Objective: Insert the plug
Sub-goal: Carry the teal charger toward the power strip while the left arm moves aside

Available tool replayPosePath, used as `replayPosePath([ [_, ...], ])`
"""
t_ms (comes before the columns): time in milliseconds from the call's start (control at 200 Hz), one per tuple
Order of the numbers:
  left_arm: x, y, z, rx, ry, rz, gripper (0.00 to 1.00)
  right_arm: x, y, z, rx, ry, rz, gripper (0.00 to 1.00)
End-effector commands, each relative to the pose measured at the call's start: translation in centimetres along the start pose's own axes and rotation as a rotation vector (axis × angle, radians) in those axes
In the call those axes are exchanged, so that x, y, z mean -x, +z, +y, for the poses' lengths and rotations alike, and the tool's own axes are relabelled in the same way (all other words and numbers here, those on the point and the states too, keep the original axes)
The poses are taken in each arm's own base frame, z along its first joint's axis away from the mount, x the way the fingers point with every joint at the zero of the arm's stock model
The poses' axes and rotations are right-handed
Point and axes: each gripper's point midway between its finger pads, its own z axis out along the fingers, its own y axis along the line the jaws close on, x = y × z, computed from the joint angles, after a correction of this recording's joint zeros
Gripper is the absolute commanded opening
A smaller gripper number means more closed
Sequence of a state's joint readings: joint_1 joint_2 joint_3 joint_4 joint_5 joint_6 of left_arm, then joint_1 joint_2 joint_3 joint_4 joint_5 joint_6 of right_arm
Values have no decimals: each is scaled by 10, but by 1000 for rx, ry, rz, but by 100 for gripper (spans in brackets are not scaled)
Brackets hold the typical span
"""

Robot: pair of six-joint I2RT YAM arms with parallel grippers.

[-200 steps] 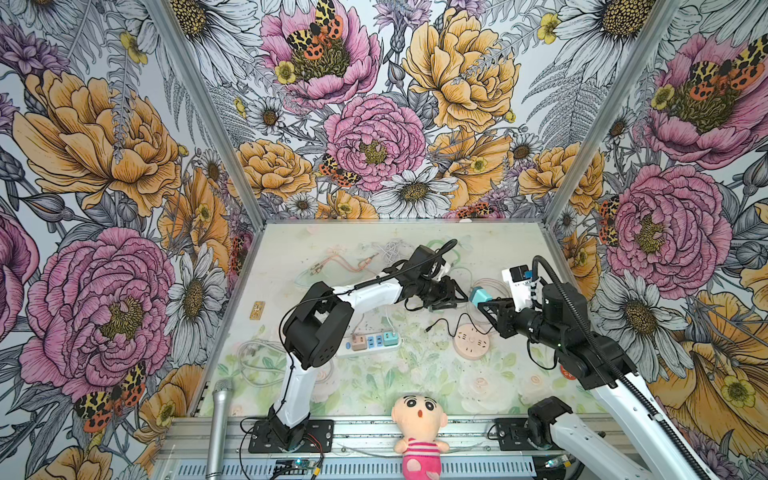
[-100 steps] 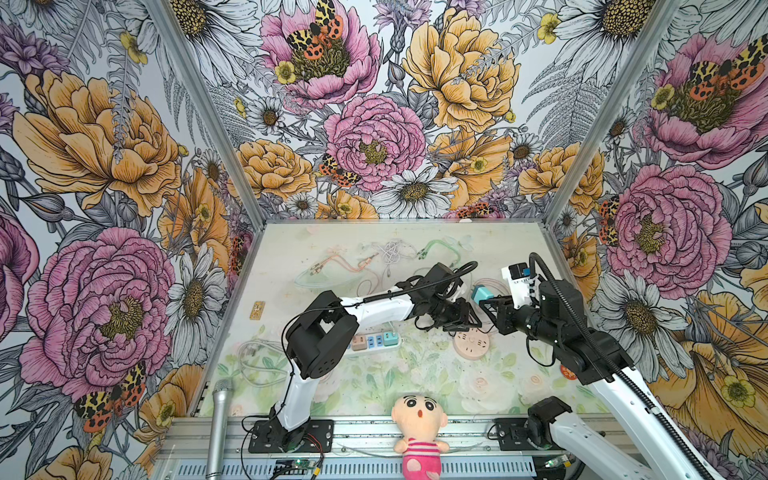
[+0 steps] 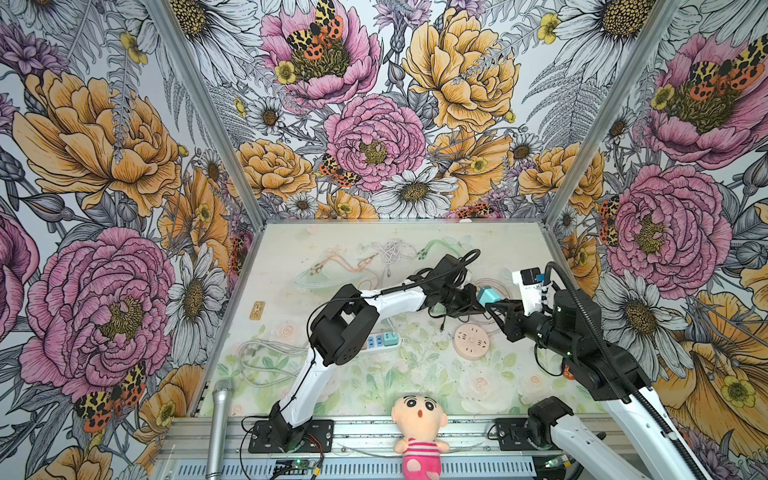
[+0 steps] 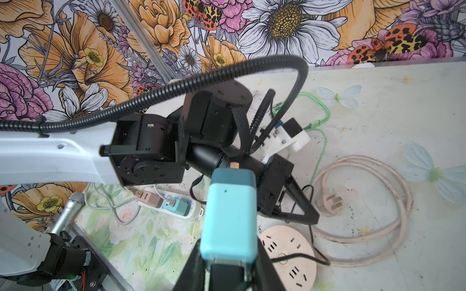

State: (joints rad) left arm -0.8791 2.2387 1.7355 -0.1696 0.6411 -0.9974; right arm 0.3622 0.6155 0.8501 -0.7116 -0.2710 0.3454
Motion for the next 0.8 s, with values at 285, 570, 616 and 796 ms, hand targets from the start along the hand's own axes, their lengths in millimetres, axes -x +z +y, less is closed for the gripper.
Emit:
replayPosePath([
  [285,78,19,-84,-318,146,-37,4,-16,-12,1,16,70,-6,0],
  [570,101,52,-36,-332,65,-13,26,-54,15,-20,-43,143,118,0],
  [616,100,51,-30,-324,54,3,38,-54,16,-22,-51,153,124,0],
  [796,94,22,-26,-291,75,27,53,-61,28,-29,-92,240,187,0],
])
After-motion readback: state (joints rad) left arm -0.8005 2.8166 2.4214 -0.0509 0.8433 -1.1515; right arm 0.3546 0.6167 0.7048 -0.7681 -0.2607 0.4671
